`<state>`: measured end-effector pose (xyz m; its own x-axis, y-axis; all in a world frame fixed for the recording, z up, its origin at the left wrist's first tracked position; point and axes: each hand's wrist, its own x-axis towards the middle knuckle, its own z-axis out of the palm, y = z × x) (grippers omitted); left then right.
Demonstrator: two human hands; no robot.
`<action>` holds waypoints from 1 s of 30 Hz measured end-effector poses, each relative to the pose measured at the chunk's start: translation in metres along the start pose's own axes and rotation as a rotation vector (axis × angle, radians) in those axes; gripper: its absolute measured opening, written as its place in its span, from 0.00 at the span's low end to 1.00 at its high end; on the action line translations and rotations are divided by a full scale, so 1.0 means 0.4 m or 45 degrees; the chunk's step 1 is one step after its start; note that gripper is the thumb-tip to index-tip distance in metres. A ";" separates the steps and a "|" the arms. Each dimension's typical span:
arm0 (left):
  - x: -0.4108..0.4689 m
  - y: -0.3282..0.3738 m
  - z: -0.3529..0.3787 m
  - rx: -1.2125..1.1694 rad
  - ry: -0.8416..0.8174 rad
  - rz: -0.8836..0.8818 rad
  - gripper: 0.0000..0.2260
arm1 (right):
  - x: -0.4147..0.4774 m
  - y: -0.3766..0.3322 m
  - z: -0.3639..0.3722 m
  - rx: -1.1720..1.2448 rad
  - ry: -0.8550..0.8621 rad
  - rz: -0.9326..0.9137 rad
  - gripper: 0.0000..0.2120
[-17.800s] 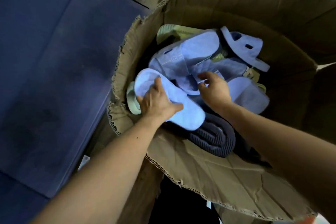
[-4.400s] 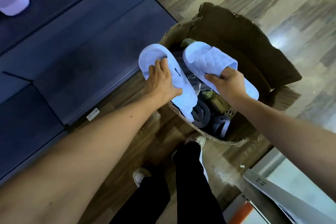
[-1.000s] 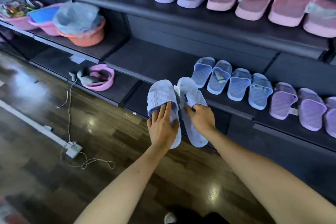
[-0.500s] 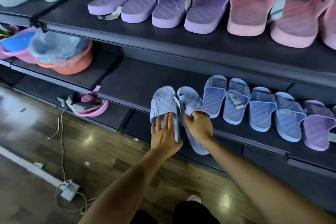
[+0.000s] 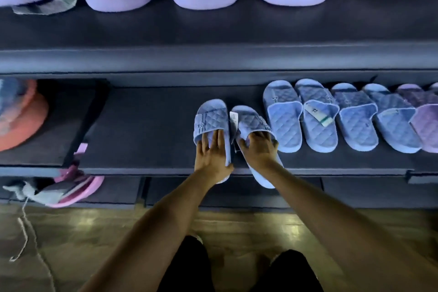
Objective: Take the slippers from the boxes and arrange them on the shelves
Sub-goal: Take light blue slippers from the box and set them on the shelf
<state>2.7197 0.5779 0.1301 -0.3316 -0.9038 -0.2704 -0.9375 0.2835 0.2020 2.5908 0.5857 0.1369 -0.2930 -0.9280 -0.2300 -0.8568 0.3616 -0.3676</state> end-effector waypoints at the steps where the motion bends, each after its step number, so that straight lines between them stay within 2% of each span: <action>1: 0.030 -0.017 -0.002 -0.001 -0.016 0.026 0.44 | 0.026 -0.008 0.005 -0.005 0.037 -0.003 0.19; 4: 0.112 -0.056 -0.011 -0.040 -0.023 0.090 0.39 | 0.094 -0.025 0.008 0.030 0.137 0.012 0.18; 9: 0.160 -0.076 -0.005 -0.018 -0.044 0.151 0.34 | 0.130 -0.029 0.038 0.122 0.018 0.060 0.16; 11: 0.143 -0.078 0.018 0.033 -0.088 0.144 0.34 | 0.094 -0.017 0.062 0.091 0.049 0.048 0.20; 14: 0.129 -0.084 0.054 0.001 -0.155 0.055 0.32 | 0.028 0.007 0.101 -0.053 0.014 0.006 0.32; 18: 0.159 -0.079 0.072 -0.079 -0.075 0.119 0.30 | 0.051 0.014 0.122 -0.053 0.005 -0.019 0.30; 20: 0.200 -0.080 0.090 -0.034 -0.041 0.168 0.29 | 0.084 0.012 0.124 -0.032 0.058 -0.029 0.24; 23: 0.243 -0.073 0.114 0.119 -0.014 0.217 0.31 | 0.122 0.016 0.135 -0.038 0.115 -0.072 0.22; 26: 0.255 -0.066 0.096 -0.069 0.027 0.190 0.25 | 0.151 0.016 0.138 -0.081 0.115 -0.158 0.22; 30: 0.254 -0.079 0.072 -0.061 0.001 0.315 0.23 | 0.178 0.009 0.097 0.164 0.070 -0.095 0.20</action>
<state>2.7126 0.4864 0.0692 -0.5501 -0.8092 -0.2063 -0.8218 0.4807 0.3060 2.5834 0.5243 0.0841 -0.2562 -0.9551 -0.1491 -0.8166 0.2964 -0.4952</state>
